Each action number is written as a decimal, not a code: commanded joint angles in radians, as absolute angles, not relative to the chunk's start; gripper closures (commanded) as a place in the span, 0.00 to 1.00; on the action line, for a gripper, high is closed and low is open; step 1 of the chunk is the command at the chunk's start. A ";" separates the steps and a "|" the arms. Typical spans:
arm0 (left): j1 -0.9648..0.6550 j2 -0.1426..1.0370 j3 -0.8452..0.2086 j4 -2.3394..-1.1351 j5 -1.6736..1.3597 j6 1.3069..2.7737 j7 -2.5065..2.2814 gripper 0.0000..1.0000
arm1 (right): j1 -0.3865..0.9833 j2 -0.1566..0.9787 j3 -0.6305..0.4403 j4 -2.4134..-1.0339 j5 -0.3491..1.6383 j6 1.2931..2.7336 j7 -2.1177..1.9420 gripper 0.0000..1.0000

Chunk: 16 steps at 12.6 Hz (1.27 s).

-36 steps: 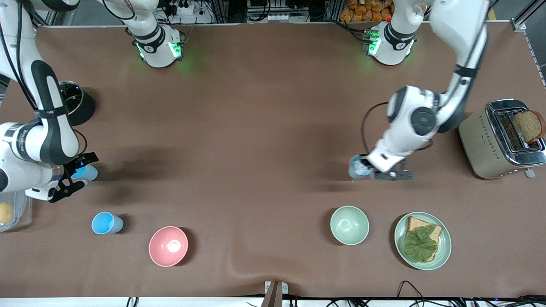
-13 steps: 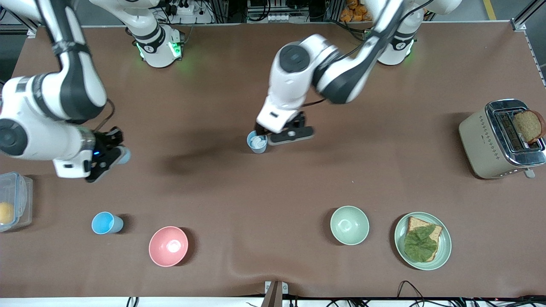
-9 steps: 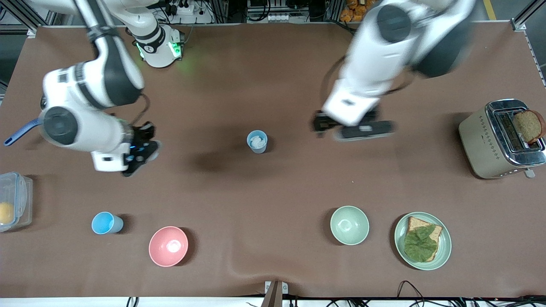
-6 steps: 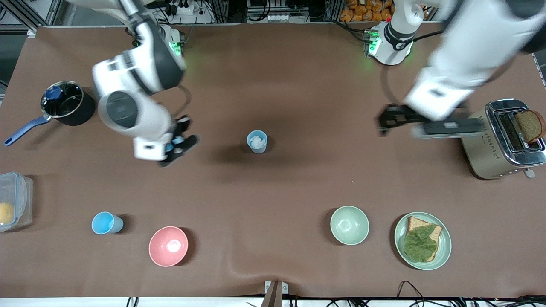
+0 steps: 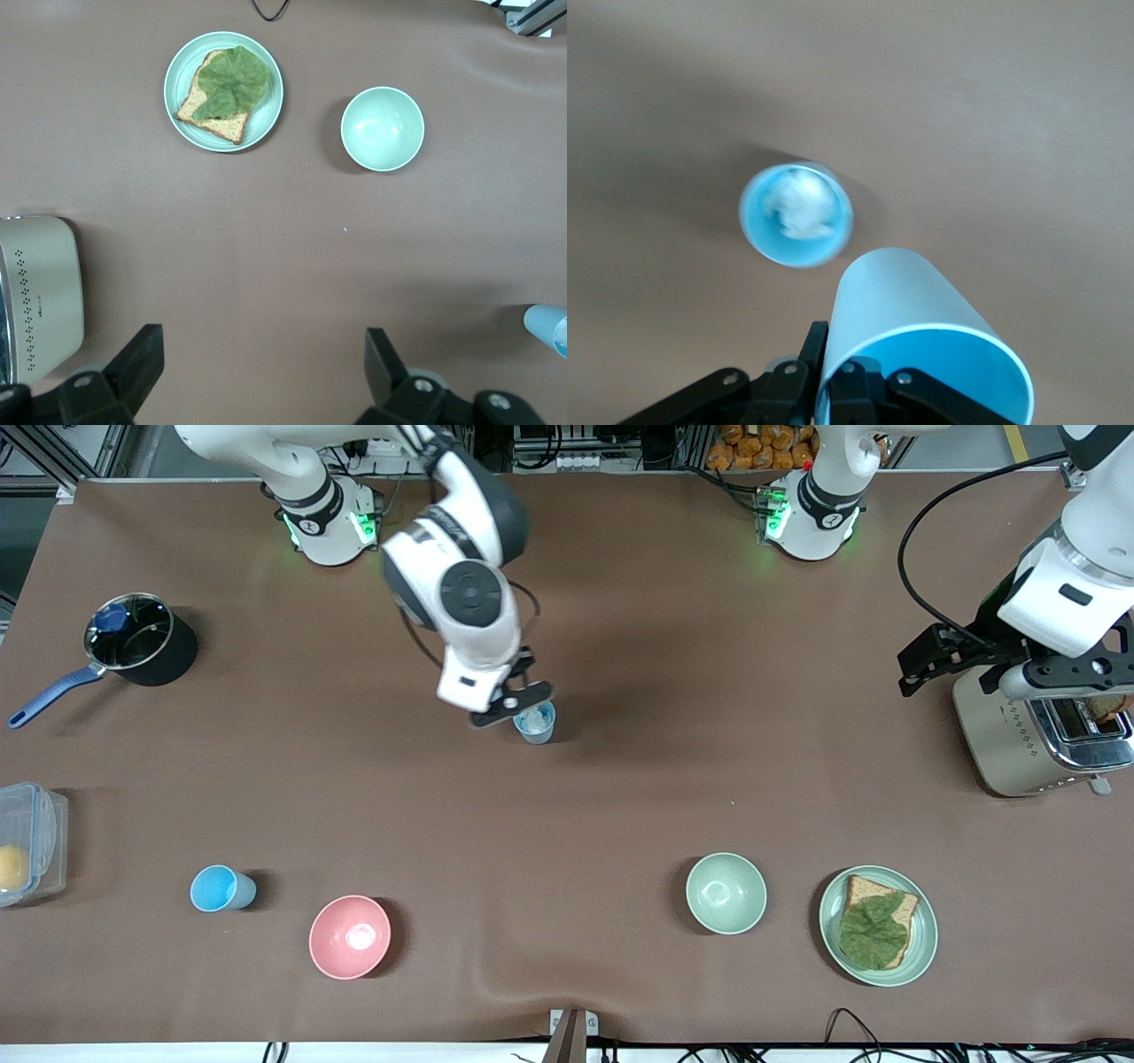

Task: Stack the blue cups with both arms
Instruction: 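Lower the held blue cup onto the tissue cup with the right gripper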

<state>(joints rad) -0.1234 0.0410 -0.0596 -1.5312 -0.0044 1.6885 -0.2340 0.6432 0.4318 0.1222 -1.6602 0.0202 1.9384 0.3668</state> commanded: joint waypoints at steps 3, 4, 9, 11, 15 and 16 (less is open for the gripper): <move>-0.117 0.009 -0.061 -1.559 -0.006 1.655 -0.273 0.00 | 0.718 0.547 0.106 -1.546 0.012 1.963 0.489 1.00; -0.117 0.009 -0.063 -1.560 -0.003 1.654 -0.282 0.00 | 0.729 0.564 0.103 -1.527 0.003 1.963 0.494 1.00; -0.124 0.009 -0.063 -1.565 0.009 1.637 -0.278 0.00 | 0.733 0.621 0.101 -1.476 -0.029 1.963 0.509 1.00; -0.124 0.011 -0.066 -1.562 0.024 1.635 -0.273 0.00 | 0.744 0.632 0.103 -1.476 -0.054 1.963 0.509 1.00; -0.140 0.009 -0.061 -1.555 0.057 1.622 -0.278 0.00 | 0.739 0.623 0.098 -1.476 -0.066 1.957 0.514 0.00; -0.141 0.009 -0.061 -1.555 0.057 1.606 -0.281 0.00 | 0.733 0.617 0.098 -1.476 -0.060 1.948 0.528 0.00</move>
